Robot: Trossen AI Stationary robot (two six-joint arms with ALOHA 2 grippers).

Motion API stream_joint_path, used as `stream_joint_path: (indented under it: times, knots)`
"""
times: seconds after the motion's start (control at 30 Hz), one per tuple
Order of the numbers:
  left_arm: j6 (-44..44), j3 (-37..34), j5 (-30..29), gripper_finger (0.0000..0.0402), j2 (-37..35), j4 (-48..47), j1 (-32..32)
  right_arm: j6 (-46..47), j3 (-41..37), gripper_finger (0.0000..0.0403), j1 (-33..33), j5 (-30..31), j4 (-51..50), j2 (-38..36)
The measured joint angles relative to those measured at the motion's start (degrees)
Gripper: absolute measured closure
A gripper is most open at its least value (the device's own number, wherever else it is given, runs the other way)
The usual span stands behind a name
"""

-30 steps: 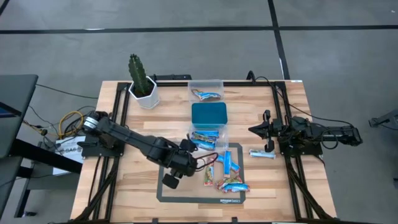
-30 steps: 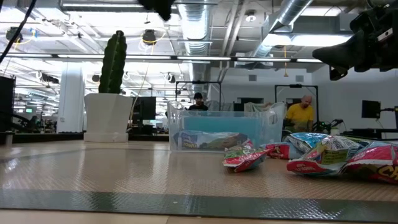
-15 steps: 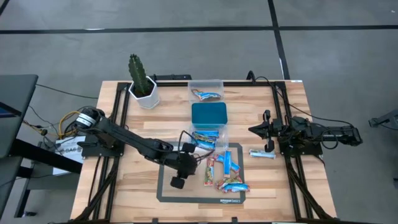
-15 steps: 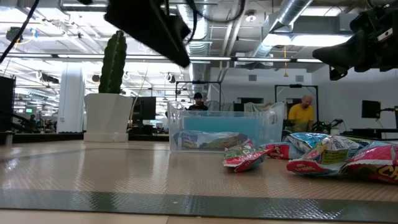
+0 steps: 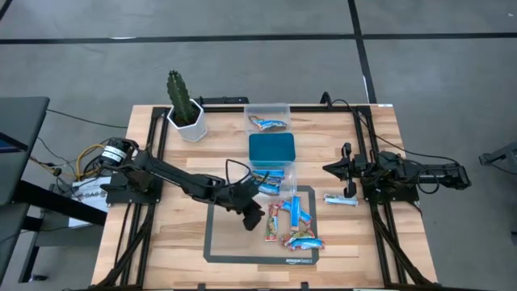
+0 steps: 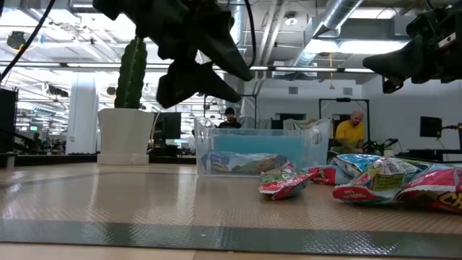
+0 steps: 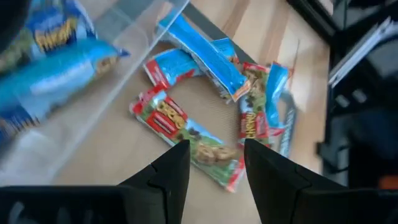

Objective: Pick and place Granola Bars by type
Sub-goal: Put the yellow granola bar into the top transparent bin

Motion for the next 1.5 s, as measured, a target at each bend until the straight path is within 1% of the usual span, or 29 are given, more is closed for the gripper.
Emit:
stream_joint_path:
  times: [0.1,0.13,0.2,0.3,0.4,0.63,0.87,0.97,1.1,1.23,1.5]
  knots:
    - [-5.39,0.00,0.16,0.0258,0.37,-0.81,-0.02,0.00,0.01,0.0403,0.00,0.00,0.00,0.01]
    - [-6.82,0.01,0.47,0.0258,1.17,0.21,-0.04,0.00,0.00,0.0403,0.00,0.00,0.00,0.00]
    - [-9.95,-0.09,3.12,0.0258,2.50,0.92,-0.04,0.00,-0.01,0.0403,0.00,0.01,0.00,0.01]
    - [-14.71,0.04,7.20,0.0258,5.00,5.92,-0.02,-0.01,0.00,0.0403,0.00,0.00,0.01,0.00]
    - [-16.89,0.44,8.17,0.0258,7.46,7.04,-0.07,0.00,-0.01,0.0403,0.00,0.00,-0.06,0.01]
    - [-17.03,6.45,5.76,0.0258,12.48,3.56,0.13,-0.01,-0.01,0.0403,0.00,0.01,-0.02,0.00]
    - [-15.27,13.28,-0.51,0.0258,15.03,-9.00,0.31,0.00,0.00,0.0403,0.00,0.00,0.09,-0.01]
    - [-15.54,14.75,-2.54,0.0258,15.10,-12.96,0.34,0.00,0.00,0.0403,0.00,0.00,0.03,-0.01]
    - [-18.41,15.79,-4.59,0.0258,15.10,-17.34,0.06,0.00,-0.01,0.0403,0.00,0.00,0.07,-0.01]
    - [-20.46,15.87,-4.53,0.0258,15.10,-17.30,-1.04,0.00,-0.01,0.0403,0.00,0.00,0.00,0.01]
    - [-20.39,15.87,-2.59,0.0258,15.10,-14.93,-1.52,-0.02,0.01,0.0403,0.00,0.00,0.02,0.01]
